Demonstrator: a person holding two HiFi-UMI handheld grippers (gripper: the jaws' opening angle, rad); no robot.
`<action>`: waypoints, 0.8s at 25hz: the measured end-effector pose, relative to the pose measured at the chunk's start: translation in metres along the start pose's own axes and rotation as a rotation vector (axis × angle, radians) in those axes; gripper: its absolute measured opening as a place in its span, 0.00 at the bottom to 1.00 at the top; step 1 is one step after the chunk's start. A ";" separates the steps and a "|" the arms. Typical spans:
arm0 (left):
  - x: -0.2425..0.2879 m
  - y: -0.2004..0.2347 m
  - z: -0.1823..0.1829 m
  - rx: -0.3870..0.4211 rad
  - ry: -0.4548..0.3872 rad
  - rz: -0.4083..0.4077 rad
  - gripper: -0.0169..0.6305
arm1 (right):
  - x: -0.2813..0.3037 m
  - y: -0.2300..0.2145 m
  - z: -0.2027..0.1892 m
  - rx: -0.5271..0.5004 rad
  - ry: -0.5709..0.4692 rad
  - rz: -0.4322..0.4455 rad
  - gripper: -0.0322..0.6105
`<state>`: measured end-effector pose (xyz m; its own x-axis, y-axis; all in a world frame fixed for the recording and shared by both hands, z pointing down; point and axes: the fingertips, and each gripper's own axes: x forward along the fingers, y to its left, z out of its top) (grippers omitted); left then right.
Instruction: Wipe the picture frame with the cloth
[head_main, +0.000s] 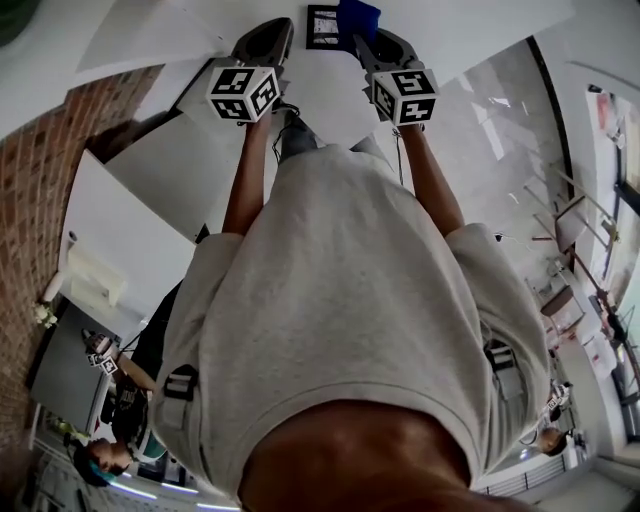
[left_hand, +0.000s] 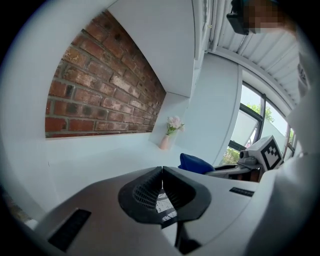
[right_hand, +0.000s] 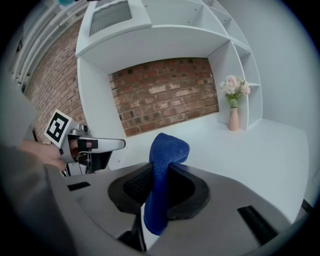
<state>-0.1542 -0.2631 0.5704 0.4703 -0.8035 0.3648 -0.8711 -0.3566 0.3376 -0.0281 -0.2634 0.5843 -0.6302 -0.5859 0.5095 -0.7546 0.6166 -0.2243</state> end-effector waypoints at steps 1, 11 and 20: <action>-0.002 0.000 -0.001 -0.004 -0.001 0.006 0.05 | 0.005 0.004 0.002 -0.001 -0.001 0.013 0.17; -0.014 0.009 0.001 -0.012 -0.007 0.041 0.05 | 0.071 0.029 0.026 -0.018 -0.020 0.085 0.17; -0.015 0.012 0.007 -0.012 -0.003 0.054 0.05 | 0.109 0.017 0.004 -0.014 0.067 0.061 0.17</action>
<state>-0.1731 -0.2585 0.5628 0.4219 -0.8229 0.3805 -0.8937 -0.3067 0.3275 -0.1106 -0.3188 0.6332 -0.6607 -0.5113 0.5496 -0.7125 0.6575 -0.2449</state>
